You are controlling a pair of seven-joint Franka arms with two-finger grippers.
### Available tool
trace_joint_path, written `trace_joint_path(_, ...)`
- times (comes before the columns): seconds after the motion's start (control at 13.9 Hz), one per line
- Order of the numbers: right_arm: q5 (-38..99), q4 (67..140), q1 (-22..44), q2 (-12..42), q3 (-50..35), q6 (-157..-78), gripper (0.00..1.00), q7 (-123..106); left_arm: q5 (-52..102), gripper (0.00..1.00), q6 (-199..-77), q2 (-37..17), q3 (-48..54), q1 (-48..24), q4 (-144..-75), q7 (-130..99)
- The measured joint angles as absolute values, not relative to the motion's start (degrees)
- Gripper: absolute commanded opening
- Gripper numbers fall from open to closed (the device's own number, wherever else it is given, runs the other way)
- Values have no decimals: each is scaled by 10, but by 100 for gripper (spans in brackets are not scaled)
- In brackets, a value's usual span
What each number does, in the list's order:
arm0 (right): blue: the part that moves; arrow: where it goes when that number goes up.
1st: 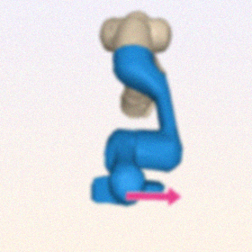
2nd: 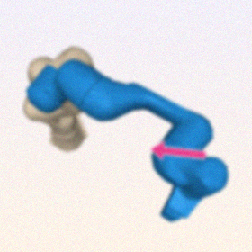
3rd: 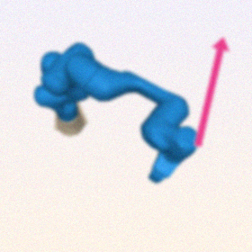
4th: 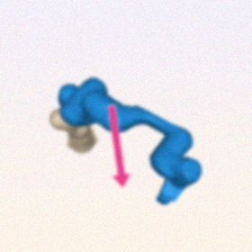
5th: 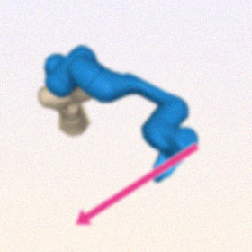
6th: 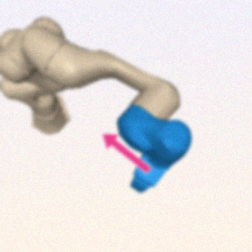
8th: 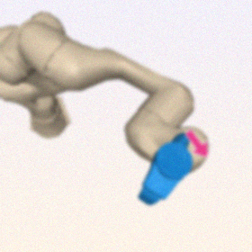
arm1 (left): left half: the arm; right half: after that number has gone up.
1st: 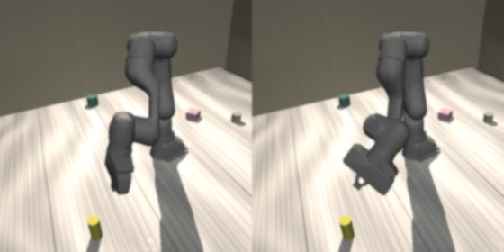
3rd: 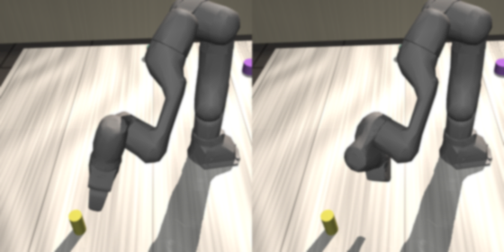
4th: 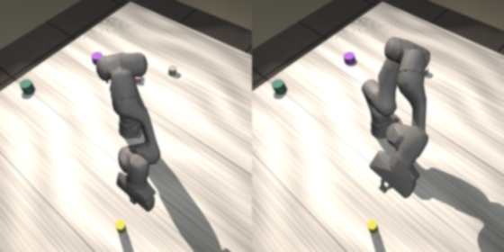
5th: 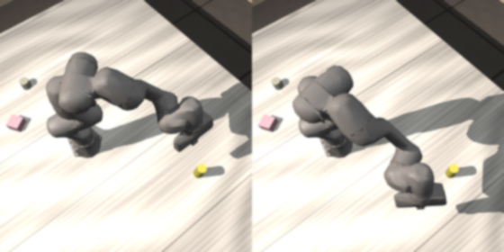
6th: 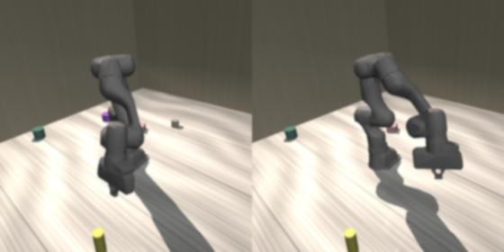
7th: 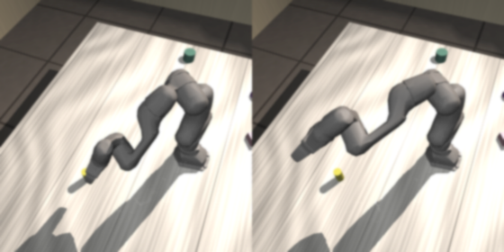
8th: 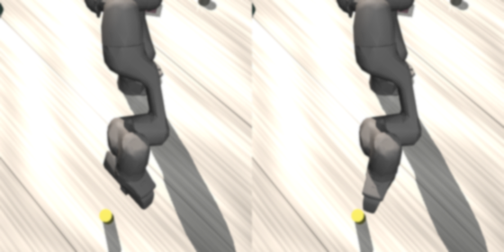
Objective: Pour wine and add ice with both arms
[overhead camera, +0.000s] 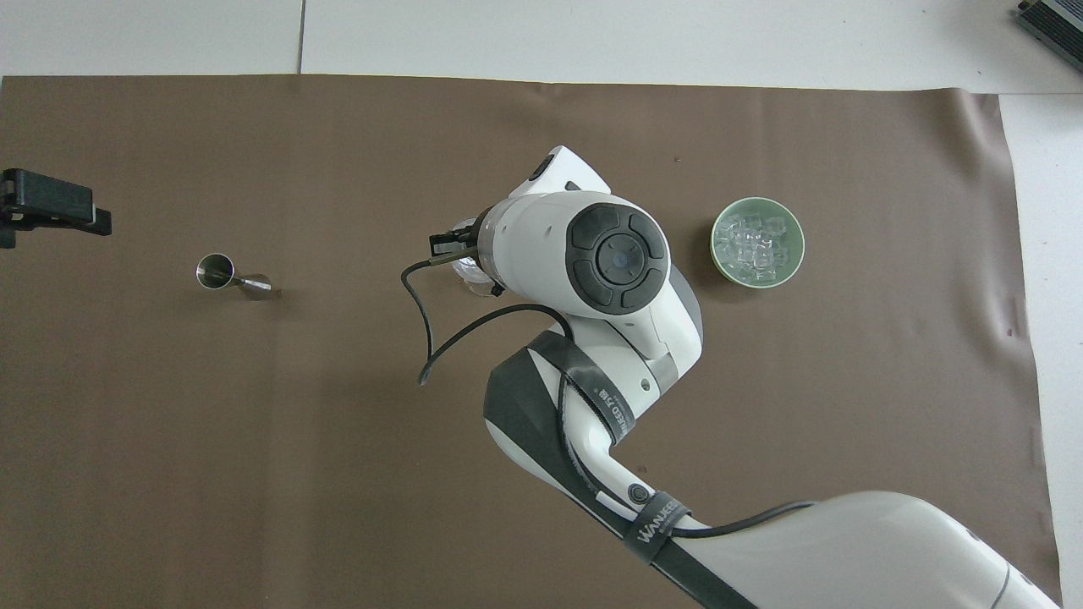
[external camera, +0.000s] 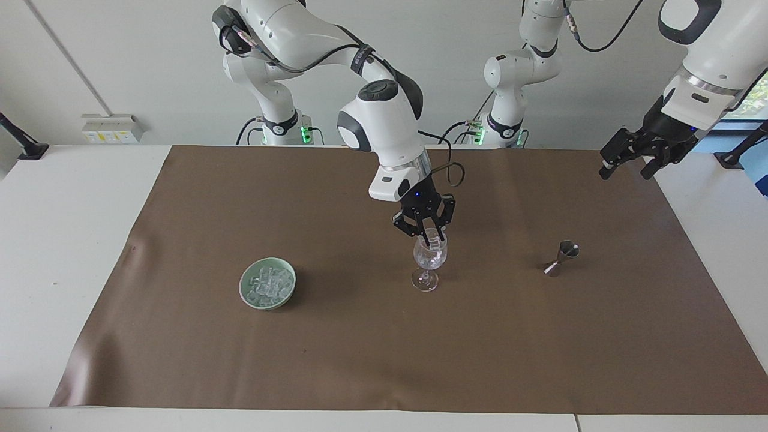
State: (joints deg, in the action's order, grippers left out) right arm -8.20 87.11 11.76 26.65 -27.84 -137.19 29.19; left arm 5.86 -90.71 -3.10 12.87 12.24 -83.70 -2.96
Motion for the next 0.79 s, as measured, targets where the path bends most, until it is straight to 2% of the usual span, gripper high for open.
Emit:
trace_joint_path(0.5,-82,868,117,266,-278,-1372,33,292,59,100,-907,-31,122,116,-837,-28)
trace_joint_path(0.72,-82,863,117,254,-278,-1372,34,293,58,100,-907,-26,74,68,-837,-27)
trace_joint_path(0.79,-82,861,116,246,-278,-1372,37,294,58,100,-906,-23,67,61,-837,-27)
